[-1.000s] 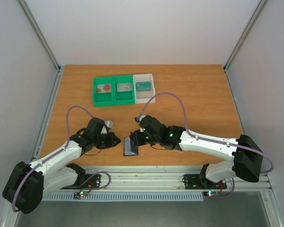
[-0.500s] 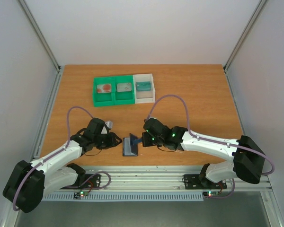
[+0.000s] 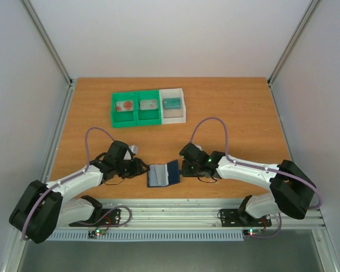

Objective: Take the credit cards out of the card holder

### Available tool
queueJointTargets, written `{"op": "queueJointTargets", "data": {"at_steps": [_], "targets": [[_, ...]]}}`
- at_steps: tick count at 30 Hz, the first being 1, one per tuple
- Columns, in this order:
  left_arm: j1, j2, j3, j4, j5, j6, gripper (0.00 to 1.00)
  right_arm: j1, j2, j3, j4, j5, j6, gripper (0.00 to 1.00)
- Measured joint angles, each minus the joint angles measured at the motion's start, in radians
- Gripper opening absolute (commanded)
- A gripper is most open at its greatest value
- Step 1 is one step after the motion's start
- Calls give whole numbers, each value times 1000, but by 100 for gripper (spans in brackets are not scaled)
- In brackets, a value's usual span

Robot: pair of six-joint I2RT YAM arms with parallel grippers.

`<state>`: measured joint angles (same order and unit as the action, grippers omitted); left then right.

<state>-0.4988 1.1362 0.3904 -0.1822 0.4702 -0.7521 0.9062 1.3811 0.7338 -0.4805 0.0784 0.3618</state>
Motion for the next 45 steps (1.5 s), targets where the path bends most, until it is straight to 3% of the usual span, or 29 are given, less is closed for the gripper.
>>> {"op": "queueJointTargets", "data": {"at_steps": [12,19,45], "targets": [[0,114,-16,125,41,-15,33,-19,23,-37,14,21,11,1],[0,114,-54,172,43,-30,21,-21,24,-48,16,50,32,1],[-18,188,-57,252,69,-56,20,-21,25,-74,55,71,42,1]]}}
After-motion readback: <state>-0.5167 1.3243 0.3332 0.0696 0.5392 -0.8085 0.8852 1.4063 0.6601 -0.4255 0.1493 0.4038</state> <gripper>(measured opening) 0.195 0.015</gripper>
